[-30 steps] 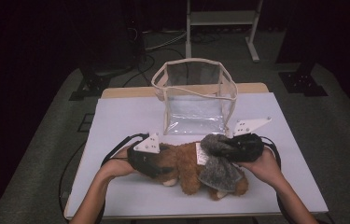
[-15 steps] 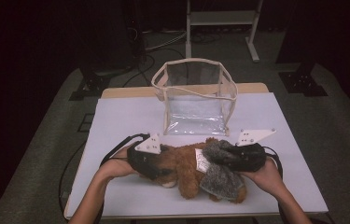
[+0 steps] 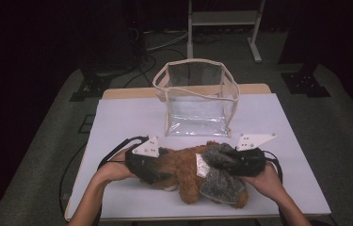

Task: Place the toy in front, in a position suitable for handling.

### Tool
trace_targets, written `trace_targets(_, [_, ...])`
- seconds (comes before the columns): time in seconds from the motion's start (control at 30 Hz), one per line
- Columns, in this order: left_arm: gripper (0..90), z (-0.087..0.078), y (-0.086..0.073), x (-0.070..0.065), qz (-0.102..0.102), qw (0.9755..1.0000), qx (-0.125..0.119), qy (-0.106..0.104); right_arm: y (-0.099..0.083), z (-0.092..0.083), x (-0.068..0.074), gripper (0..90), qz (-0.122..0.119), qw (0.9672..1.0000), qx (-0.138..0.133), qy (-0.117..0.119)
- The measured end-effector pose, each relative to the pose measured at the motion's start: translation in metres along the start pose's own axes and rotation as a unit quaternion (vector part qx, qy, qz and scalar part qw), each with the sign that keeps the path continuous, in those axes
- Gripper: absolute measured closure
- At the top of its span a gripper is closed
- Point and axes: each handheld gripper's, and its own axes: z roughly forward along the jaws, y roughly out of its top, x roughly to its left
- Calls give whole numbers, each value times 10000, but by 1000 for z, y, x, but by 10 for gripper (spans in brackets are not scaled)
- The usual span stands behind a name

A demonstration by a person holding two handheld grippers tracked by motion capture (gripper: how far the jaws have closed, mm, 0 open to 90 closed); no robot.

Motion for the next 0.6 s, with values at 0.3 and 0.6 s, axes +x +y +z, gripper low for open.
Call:
trace_targets(0.3, [236,11,-7,2,-94,9999,129,-44,-5,-11,-2,629,33,9999,96,-39])
trace_targets(0.6, [238,3,-10,-7,54,9998,129,-156,-17,-22,8,629,135,9999,-32,68])
